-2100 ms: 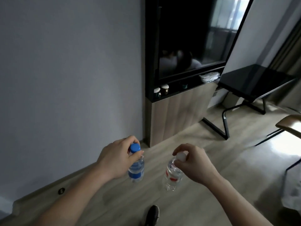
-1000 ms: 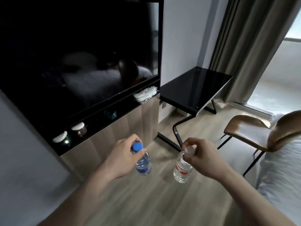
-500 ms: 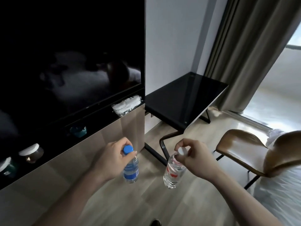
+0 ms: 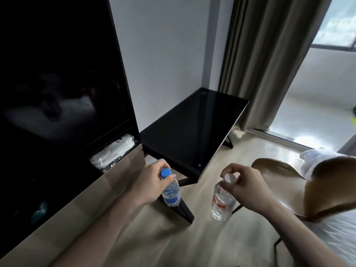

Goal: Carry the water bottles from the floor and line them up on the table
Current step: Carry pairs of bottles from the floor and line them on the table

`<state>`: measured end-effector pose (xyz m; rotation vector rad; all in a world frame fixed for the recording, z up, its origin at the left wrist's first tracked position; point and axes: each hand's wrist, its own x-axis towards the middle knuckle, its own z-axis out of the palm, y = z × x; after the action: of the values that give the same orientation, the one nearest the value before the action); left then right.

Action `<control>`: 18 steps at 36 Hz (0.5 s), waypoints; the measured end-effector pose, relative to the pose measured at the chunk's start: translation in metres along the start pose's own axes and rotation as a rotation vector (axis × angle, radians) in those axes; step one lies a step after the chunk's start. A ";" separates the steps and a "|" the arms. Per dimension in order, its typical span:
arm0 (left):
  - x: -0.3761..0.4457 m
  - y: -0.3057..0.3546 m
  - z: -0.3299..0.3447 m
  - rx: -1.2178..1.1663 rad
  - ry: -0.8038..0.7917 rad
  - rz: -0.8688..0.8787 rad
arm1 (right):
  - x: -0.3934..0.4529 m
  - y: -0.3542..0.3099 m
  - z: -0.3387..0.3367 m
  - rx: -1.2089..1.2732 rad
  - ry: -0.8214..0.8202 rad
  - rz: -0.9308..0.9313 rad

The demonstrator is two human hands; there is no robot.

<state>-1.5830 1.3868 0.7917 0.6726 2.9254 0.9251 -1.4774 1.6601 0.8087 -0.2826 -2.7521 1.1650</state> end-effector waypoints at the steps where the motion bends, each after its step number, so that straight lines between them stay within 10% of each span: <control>1: 0.013 0.002 0.006 0.000 -0.004 -0.001 | 0.012 0.007 -0.005 0.005 -0.003 0.000; 18: 0.198 0.029 0.116 -0.053 0.029 -0.303 | 0.251 0.136 -0.058 -0.018 -0.261 -0.101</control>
<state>-1.7365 1.5512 0.7365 0.2052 2.9007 0.9776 -1.6939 1.8503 0.7642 0.0084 -2.9586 1.2298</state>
